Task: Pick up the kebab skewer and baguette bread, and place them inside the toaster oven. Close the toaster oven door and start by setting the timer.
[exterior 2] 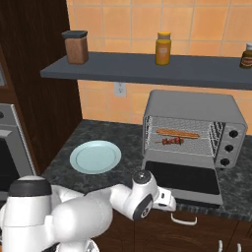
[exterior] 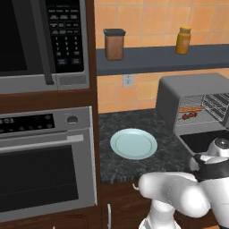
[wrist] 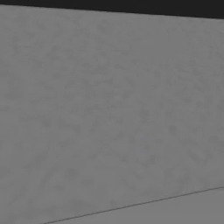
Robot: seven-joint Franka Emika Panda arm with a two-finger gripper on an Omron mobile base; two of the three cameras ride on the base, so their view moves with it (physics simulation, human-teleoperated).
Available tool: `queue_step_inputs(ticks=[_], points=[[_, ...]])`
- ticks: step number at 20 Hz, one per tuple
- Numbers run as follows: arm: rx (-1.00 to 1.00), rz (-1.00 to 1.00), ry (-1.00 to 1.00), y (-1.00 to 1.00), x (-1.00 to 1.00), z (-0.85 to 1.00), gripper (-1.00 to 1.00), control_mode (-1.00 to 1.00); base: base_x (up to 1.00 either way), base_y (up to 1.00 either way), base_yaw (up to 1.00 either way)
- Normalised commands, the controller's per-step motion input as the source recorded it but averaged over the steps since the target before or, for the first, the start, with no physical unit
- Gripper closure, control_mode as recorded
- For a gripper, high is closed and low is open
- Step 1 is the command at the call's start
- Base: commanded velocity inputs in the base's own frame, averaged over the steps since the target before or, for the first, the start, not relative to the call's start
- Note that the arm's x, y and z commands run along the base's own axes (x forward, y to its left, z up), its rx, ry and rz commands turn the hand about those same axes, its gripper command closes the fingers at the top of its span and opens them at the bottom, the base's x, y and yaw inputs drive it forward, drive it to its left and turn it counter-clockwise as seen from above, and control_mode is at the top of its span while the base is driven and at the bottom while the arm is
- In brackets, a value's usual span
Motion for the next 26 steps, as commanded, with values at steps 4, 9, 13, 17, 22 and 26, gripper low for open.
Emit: queue_step_inputs(ticks=[4,9,13,17,22,26], points=[[0.0,0.0,-0.18,0.0,0.44,0.26,-1.0,-1.0,0.0,0.0,0.0],[0.0,0.0,-0.18,0.13,0.55,0.56,-1.0,-1.0,0.0,0.0,0.0],[-0.03,0.0,-0.39,0.42,0.6,0.63,-1.0,-1.0,0.0,0.0,0.0],[-0.07,-0.01,-0.53,0.64,0.69,0.34,-1.0,-1.0,0.0,0.0,0.0],[-0.06,0.0,-0.38,0.48,0.95,0.09,-1.0,-1.0,0.0,0.0,0.0],[-0.07,0.0,-0.31,0.44,0.99,0.0,-1.0,-1.0,0.0,0.0,0.0]])
